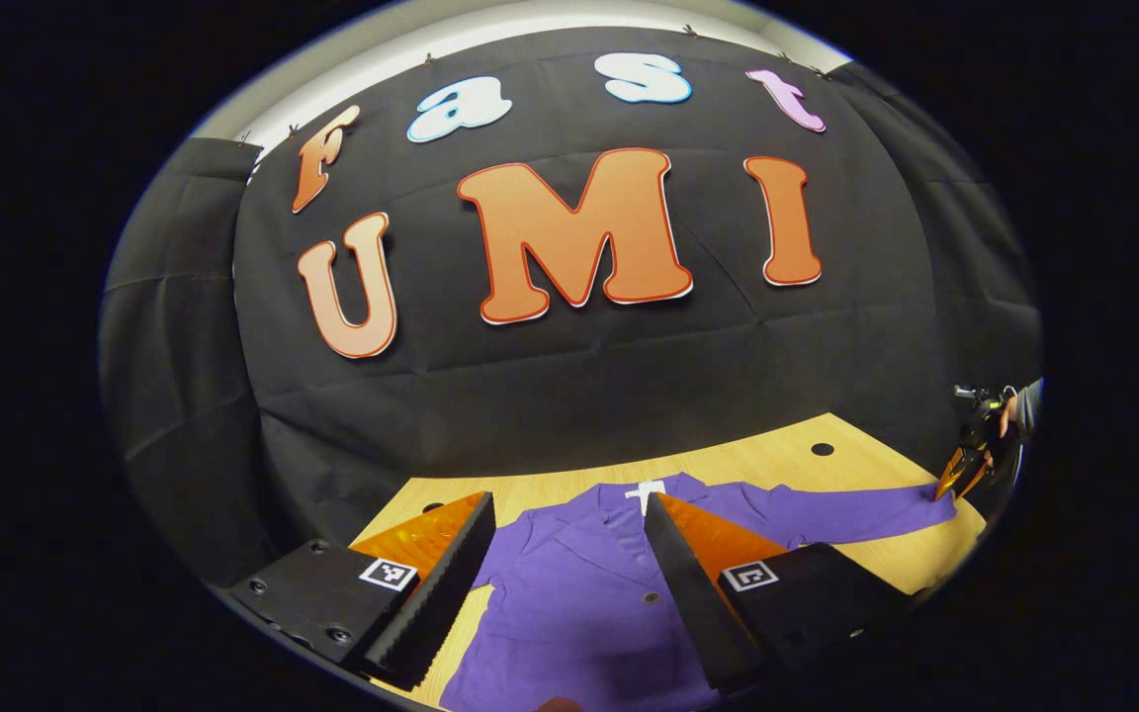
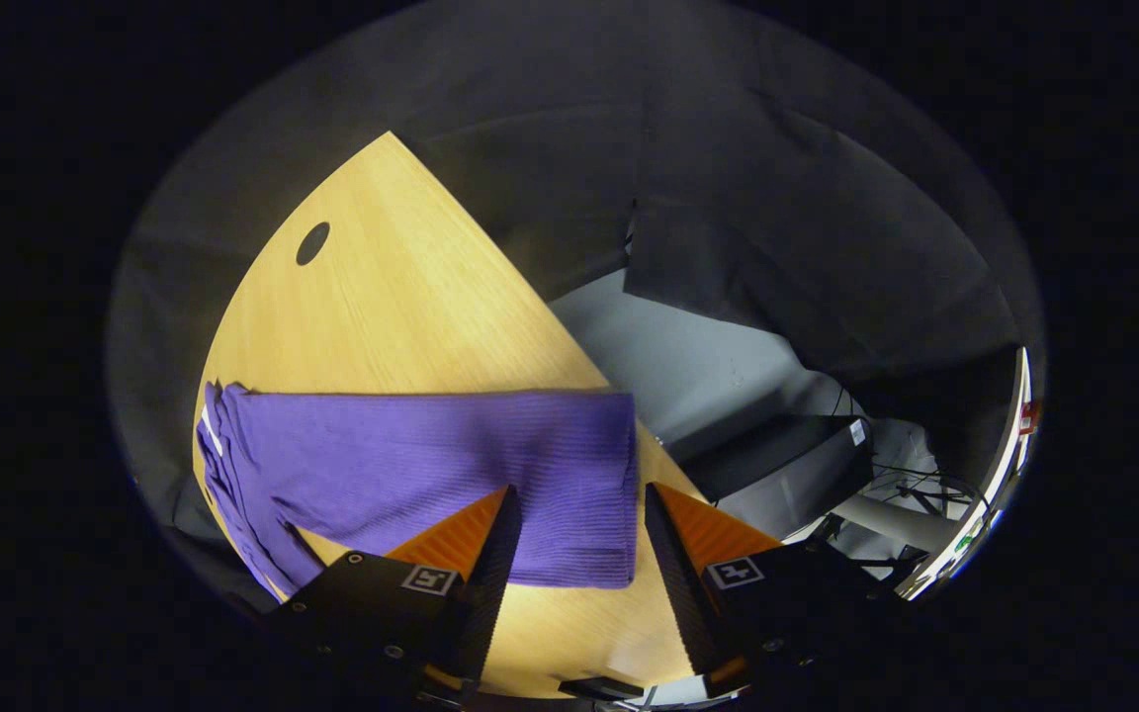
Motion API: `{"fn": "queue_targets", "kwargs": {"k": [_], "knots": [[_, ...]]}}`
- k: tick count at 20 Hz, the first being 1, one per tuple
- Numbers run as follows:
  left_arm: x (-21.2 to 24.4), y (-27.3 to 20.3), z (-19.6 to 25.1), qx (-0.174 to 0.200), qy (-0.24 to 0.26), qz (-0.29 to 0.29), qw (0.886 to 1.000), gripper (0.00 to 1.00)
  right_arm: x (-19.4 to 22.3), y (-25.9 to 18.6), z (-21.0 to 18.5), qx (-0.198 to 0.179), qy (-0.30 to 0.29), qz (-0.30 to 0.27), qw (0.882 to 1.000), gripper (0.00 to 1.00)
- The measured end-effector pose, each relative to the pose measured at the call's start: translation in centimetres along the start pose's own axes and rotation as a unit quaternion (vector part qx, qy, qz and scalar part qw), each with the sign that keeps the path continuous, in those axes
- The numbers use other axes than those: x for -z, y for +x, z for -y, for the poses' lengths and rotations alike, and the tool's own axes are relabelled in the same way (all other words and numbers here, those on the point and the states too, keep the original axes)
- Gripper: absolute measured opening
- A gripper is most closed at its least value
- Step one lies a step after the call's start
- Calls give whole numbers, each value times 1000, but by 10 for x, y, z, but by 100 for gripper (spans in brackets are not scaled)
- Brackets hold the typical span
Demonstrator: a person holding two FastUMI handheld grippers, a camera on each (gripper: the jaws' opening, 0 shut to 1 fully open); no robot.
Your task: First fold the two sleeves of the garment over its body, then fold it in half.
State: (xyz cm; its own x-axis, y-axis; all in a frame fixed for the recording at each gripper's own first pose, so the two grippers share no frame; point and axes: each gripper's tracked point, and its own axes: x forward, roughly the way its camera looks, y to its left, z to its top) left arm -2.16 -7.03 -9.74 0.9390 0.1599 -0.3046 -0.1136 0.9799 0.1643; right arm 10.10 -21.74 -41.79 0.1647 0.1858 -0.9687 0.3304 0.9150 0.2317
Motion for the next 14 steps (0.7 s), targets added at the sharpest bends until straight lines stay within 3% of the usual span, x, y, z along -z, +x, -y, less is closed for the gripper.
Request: {"fn": "queue_targets", "kwargs": {"k": [4,7,11,14], "knots": [[2,0,-2,-3,-2,-5,1000,96,0,3,-3,-6,13,-4,1000,69],[4,2,-1,-1,-5,-9,1000,96,2,5,3,17,16,-8,1000,57],[8,2,0,3,0,-10,1000,96,0,7,1,20,34,-13,999,31],[11,-2,-5,4,3,-12,1000,96,3,6,-8,12,57,-22,998,5]]}}
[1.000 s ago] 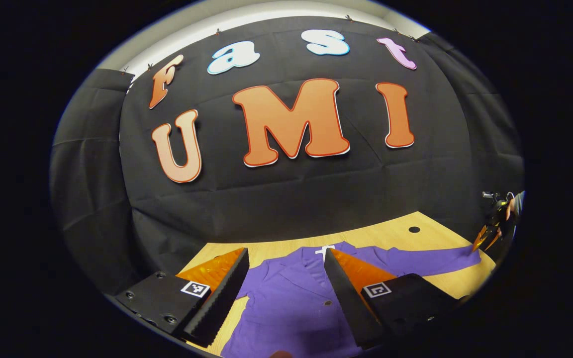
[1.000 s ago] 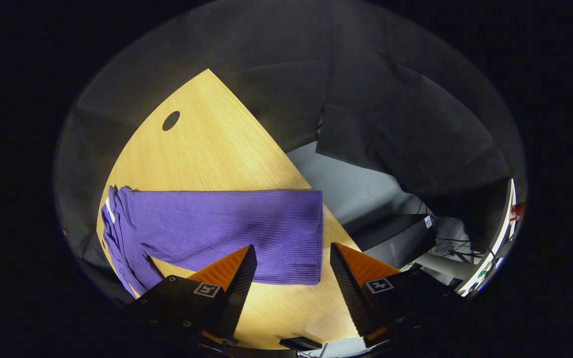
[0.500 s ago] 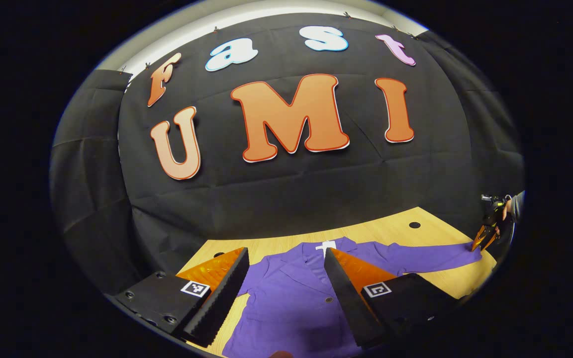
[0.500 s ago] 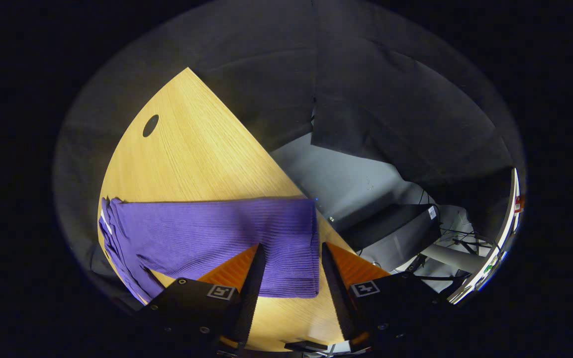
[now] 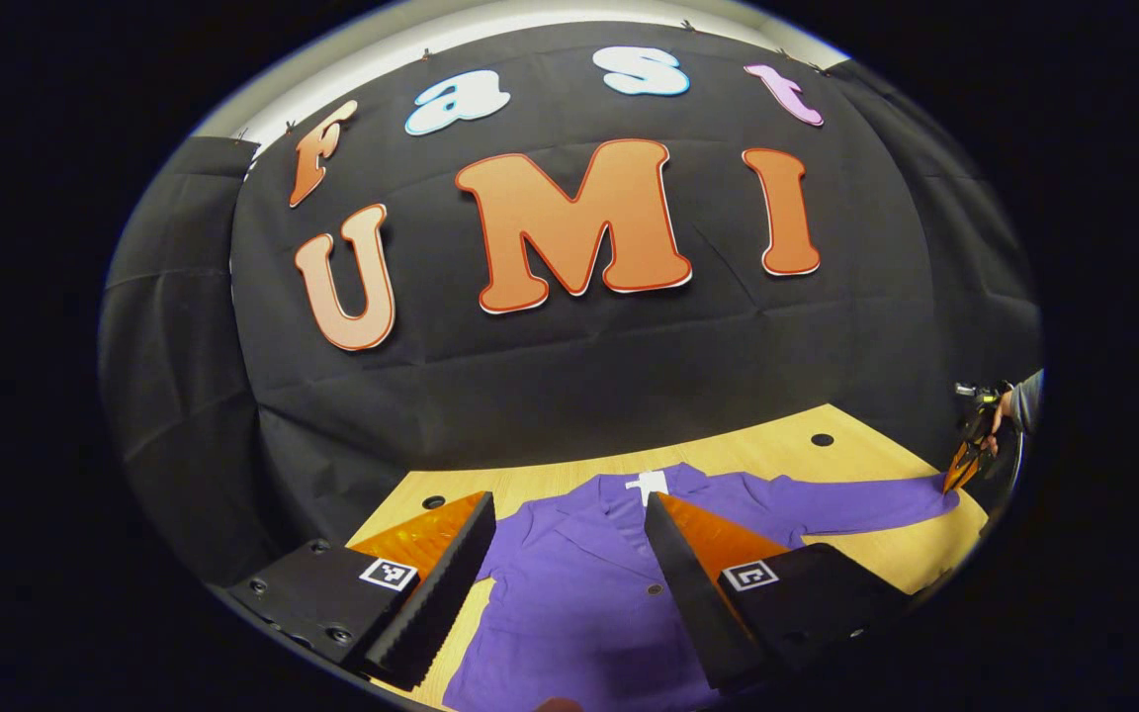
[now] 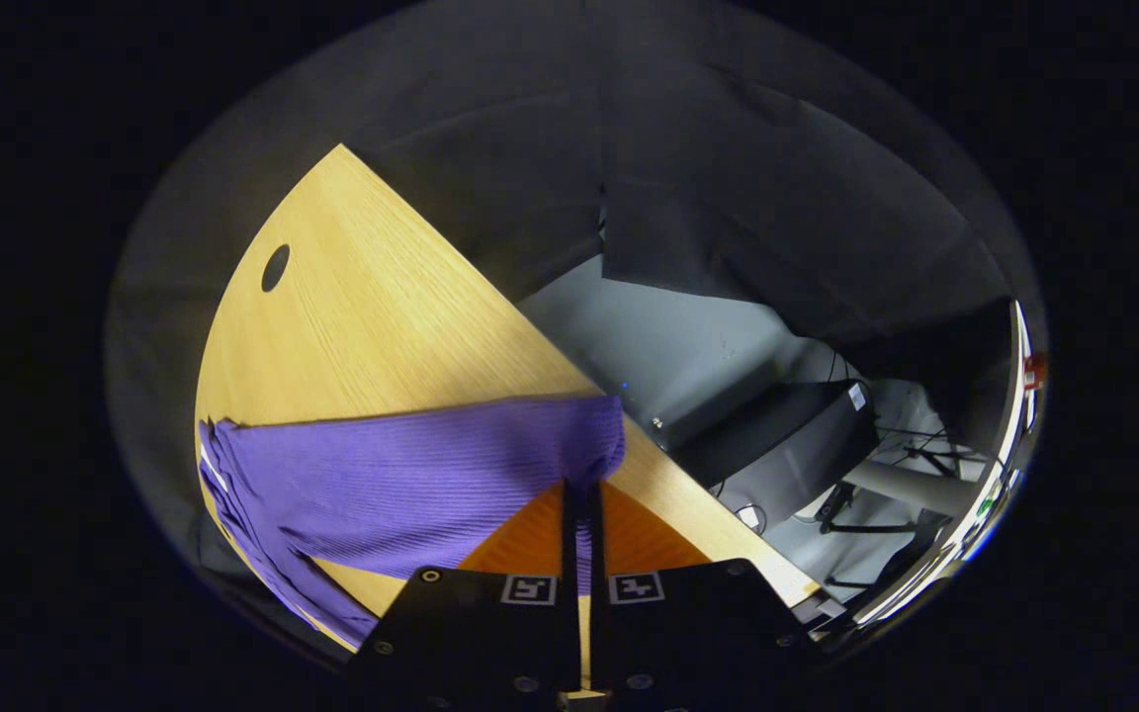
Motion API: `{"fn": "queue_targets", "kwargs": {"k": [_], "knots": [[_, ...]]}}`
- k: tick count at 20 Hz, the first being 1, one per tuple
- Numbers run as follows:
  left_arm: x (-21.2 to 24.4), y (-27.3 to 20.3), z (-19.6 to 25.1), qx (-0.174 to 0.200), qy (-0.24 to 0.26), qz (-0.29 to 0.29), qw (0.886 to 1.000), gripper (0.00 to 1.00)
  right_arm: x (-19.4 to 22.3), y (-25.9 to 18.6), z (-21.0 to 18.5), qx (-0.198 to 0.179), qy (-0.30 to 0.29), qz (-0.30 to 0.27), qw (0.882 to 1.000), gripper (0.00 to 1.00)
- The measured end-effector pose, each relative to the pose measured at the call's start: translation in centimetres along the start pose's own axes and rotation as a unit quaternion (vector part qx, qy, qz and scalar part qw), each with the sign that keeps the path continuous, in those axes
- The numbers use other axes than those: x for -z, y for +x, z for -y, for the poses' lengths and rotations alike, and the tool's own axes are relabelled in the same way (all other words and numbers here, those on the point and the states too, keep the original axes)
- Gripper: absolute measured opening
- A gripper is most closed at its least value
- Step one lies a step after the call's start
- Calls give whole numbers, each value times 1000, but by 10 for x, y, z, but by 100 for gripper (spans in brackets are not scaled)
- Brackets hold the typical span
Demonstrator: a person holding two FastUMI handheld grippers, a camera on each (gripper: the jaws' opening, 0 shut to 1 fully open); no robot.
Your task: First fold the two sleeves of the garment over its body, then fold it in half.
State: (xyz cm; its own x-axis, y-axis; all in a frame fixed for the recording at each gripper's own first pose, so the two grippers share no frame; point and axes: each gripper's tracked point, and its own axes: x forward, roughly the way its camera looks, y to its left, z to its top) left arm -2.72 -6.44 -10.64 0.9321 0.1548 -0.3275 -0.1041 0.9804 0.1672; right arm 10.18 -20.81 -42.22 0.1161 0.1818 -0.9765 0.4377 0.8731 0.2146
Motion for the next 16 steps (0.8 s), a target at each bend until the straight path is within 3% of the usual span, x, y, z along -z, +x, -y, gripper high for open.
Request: {"fn": "queue_targets", "kwargs": {"k": [4,9,16], "knots": [[3,-4,-16,-6,-3,4,1000,96,2,-14,-17,-15,-10,12,1000,4],[3,-2,-36,-2,-12,9,1000,96,8,-62,-49,-39,-28,41,998,3],[1,3,-73,7,-33,22,999,96,41,-132,-129,-74,-94,75,990,3]]}}
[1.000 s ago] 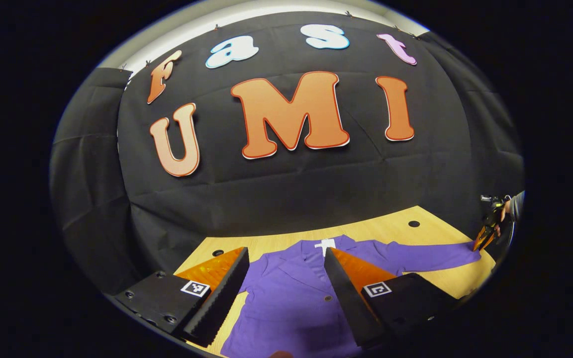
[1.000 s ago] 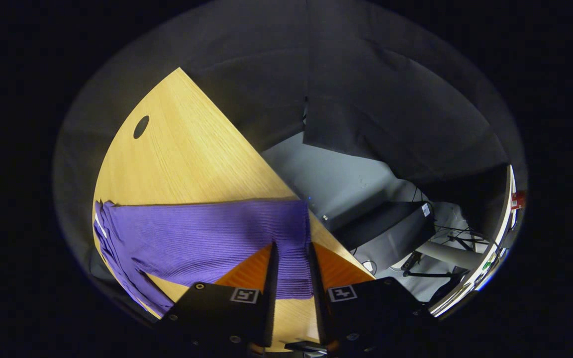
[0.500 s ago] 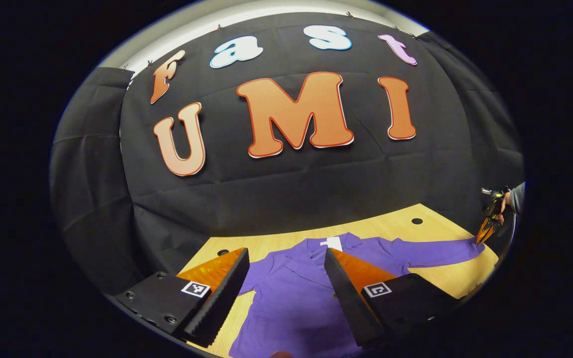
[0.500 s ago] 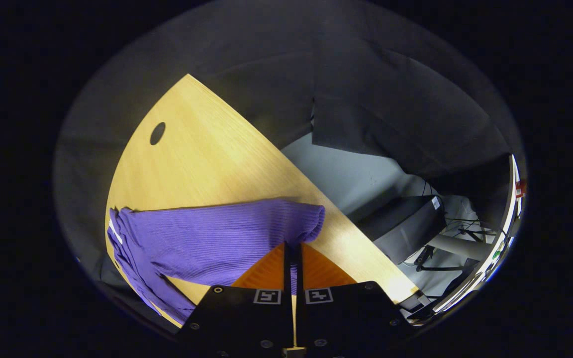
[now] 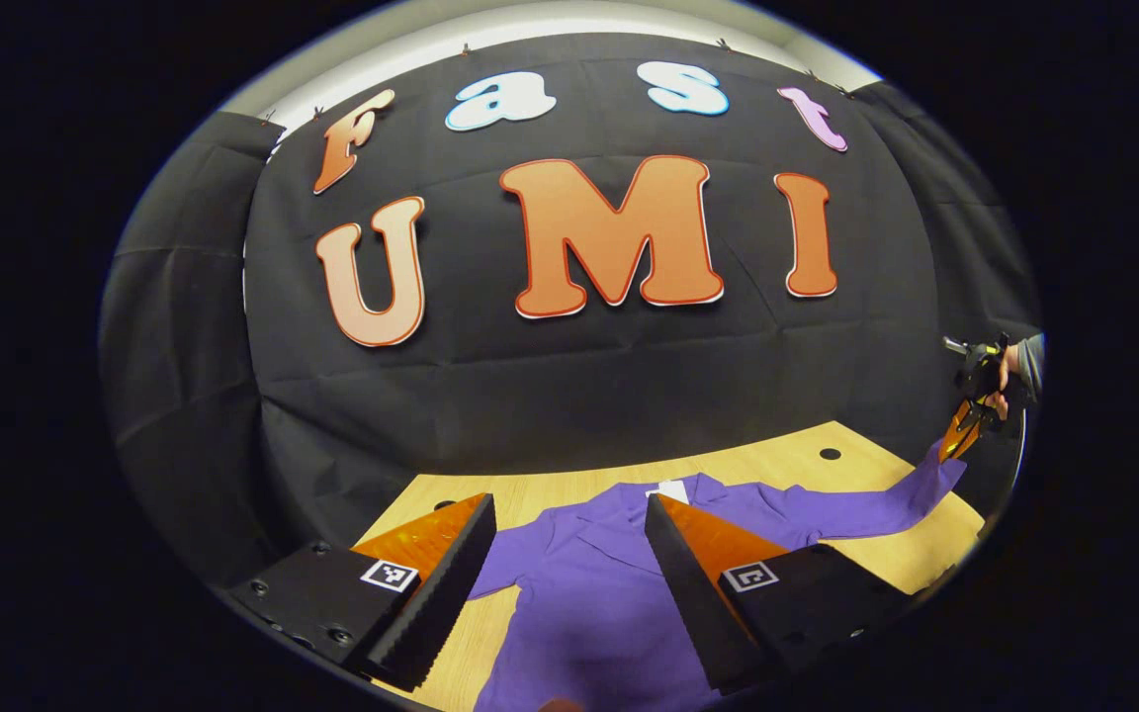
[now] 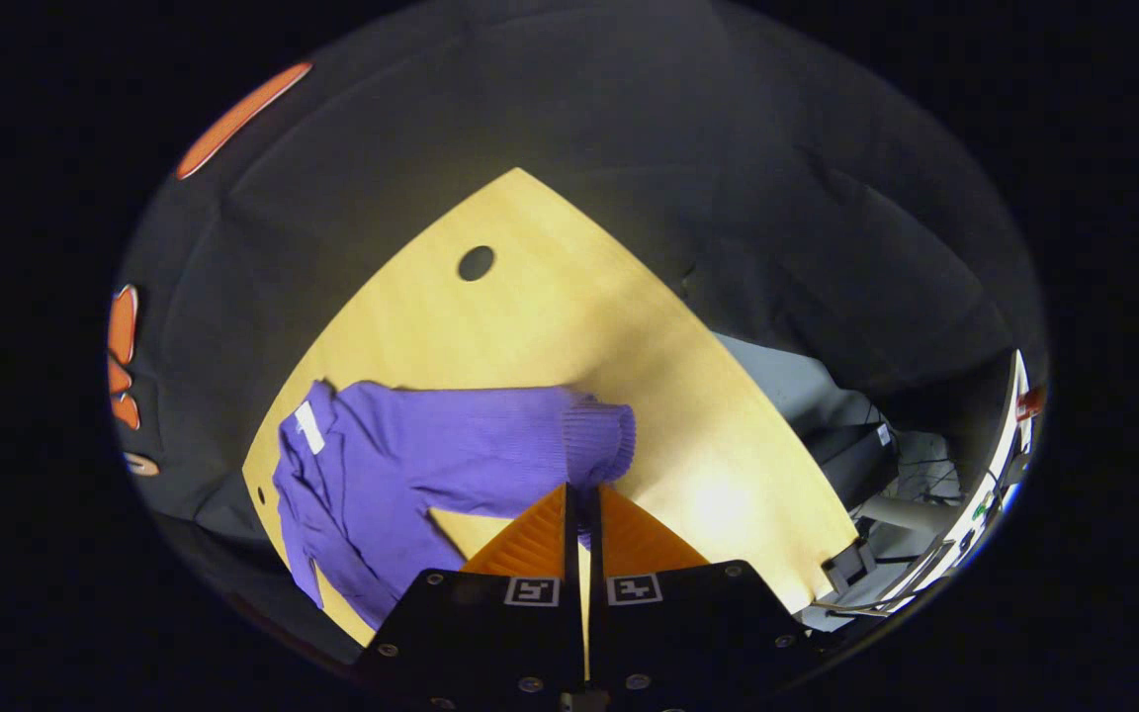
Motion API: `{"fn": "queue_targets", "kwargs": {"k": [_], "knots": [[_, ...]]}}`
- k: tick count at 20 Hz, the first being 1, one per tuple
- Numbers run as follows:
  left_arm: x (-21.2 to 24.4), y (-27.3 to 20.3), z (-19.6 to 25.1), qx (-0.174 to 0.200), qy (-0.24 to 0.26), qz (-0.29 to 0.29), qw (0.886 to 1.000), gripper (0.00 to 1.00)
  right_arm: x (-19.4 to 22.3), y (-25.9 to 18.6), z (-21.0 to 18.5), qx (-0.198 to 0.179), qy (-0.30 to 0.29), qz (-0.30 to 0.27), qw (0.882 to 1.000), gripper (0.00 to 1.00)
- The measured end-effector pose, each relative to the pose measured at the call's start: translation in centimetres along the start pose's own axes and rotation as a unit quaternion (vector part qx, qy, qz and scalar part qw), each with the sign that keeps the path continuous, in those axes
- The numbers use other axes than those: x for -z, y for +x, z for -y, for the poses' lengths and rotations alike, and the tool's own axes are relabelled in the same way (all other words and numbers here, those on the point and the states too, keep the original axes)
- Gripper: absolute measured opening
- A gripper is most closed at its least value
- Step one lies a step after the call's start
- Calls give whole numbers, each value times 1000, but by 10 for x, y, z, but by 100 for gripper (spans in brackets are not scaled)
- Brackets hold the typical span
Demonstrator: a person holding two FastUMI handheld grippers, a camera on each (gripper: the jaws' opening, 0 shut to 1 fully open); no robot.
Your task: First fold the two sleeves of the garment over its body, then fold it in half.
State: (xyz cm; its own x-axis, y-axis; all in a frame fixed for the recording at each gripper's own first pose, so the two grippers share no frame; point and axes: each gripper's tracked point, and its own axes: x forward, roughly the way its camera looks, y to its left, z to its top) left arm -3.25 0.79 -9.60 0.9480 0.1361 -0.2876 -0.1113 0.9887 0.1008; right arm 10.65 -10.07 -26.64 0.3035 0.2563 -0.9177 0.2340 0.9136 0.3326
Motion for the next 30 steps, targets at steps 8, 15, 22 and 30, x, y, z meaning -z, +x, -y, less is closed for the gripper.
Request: {"fn": "queue_targets", "kwargs": {"k": [8,15,22,30], "knots": [[-6,-1,-66,-14,-6,14,1000,96,25,-52,-130,-37,-98,35,994,3],[15,-11,-133,-39,-17,-4,999,96,73,-61,-238,-76,-166,27,983,3],[41,-21,-192,-70,-34,-22,997,96,107,-64,-315,-110,-175,11,978,3],[62,-17,-225,-76,-43,-42,995,96,143,-56,-369,-132,-178,14,975,2]]}}
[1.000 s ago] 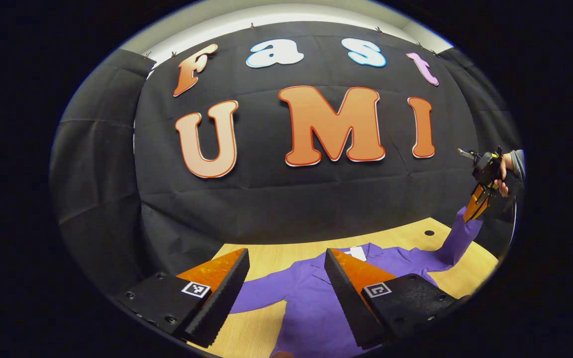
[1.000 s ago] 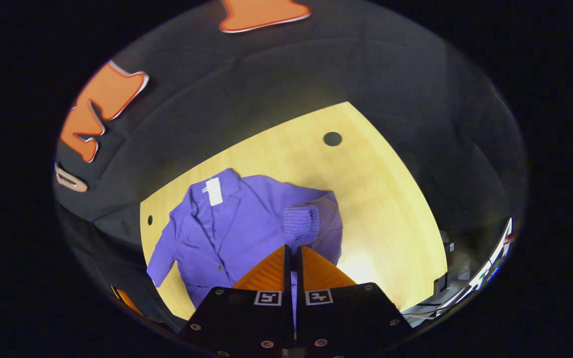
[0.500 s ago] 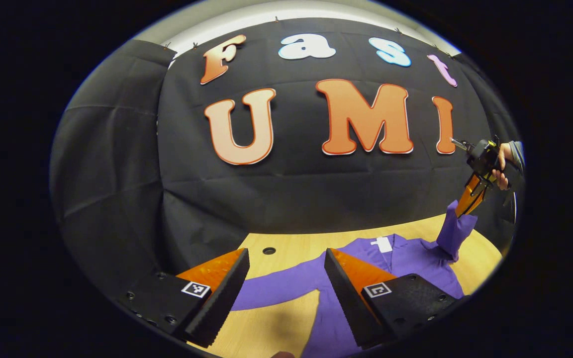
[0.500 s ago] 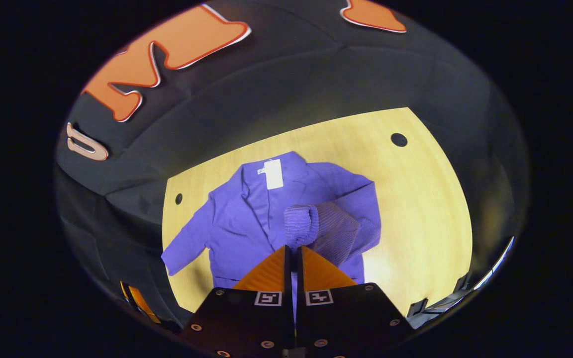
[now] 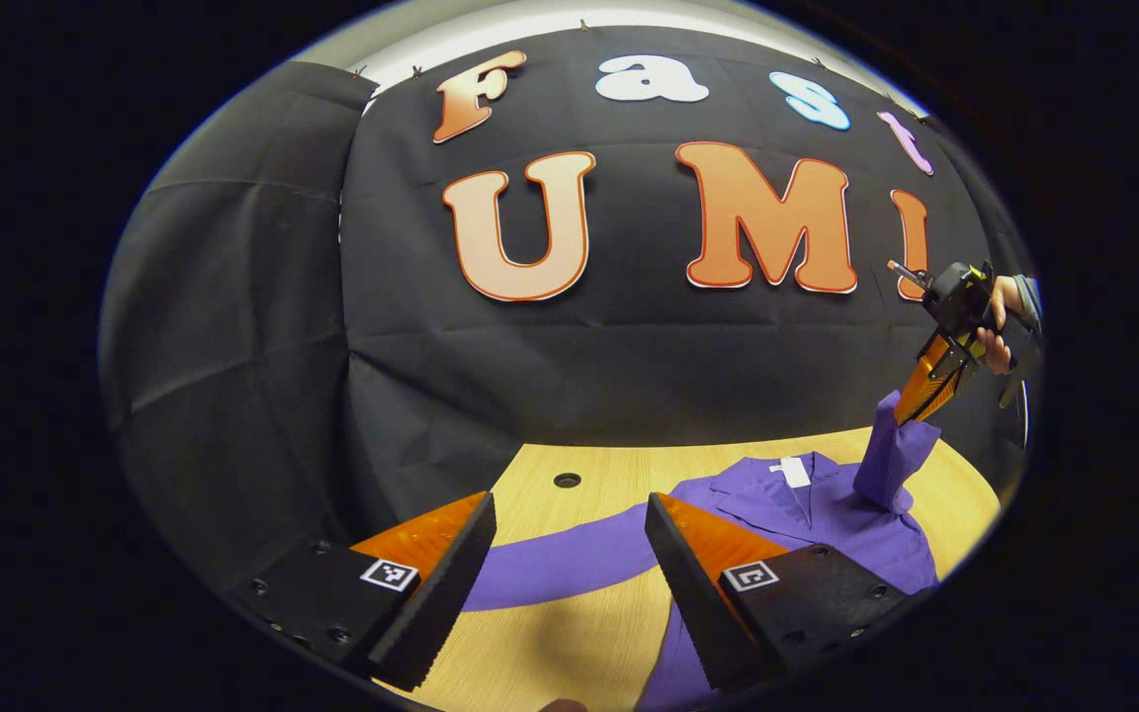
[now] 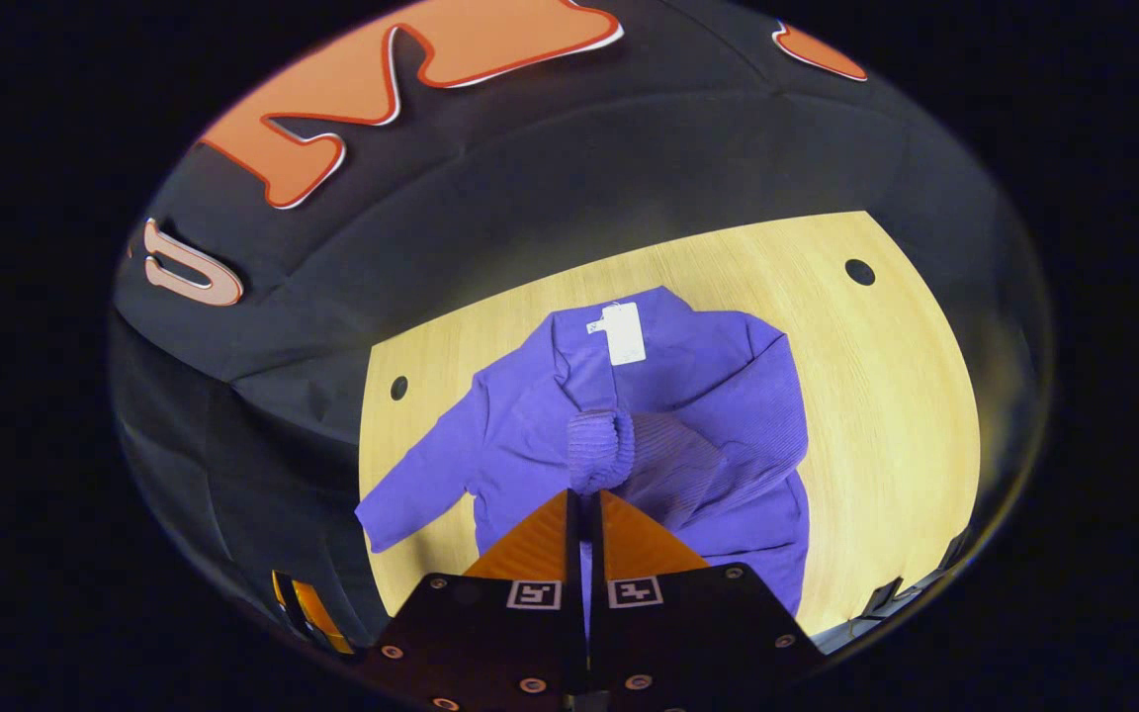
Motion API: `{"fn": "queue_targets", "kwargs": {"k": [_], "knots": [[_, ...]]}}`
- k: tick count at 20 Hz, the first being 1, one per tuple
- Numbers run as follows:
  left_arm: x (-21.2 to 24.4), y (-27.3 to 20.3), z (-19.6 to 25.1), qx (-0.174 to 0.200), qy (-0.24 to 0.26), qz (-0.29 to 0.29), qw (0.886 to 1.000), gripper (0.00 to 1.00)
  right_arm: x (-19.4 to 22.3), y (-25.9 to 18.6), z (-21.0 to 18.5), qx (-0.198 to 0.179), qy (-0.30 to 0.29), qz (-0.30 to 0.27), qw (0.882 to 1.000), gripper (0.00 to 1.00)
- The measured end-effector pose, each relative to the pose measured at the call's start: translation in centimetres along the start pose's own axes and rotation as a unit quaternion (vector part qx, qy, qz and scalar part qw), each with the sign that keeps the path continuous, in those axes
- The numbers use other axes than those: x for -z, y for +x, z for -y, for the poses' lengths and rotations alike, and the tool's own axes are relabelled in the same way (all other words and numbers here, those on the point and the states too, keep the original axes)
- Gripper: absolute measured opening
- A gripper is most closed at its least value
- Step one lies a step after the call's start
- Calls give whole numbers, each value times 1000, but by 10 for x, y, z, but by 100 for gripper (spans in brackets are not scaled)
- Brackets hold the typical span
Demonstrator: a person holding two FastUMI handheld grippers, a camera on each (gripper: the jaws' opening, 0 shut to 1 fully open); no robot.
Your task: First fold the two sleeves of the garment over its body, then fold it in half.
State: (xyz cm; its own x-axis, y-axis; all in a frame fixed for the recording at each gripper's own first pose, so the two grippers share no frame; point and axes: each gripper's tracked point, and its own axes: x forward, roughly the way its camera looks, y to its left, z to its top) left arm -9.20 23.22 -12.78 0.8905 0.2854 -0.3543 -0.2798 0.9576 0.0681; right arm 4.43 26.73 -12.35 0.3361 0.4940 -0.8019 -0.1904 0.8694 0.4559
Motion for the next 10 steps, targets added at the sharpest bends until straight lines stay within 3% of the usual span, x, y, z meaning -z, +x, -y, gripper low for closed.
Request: {"fn": "queue_targets", "kwargs": {"k": [4,7,10], "knots": [[11,6,-2,4,-6,-17,1000,96,17,6,-33,-32,-9,2,999,2],[11,8,-2,9,2,-17,1000,96,17,12,-60,-77,-5,11,997,3],[15,9,2,15,4,-21,1000,96,17,20,-72,-91,6,11,996,3]]}}
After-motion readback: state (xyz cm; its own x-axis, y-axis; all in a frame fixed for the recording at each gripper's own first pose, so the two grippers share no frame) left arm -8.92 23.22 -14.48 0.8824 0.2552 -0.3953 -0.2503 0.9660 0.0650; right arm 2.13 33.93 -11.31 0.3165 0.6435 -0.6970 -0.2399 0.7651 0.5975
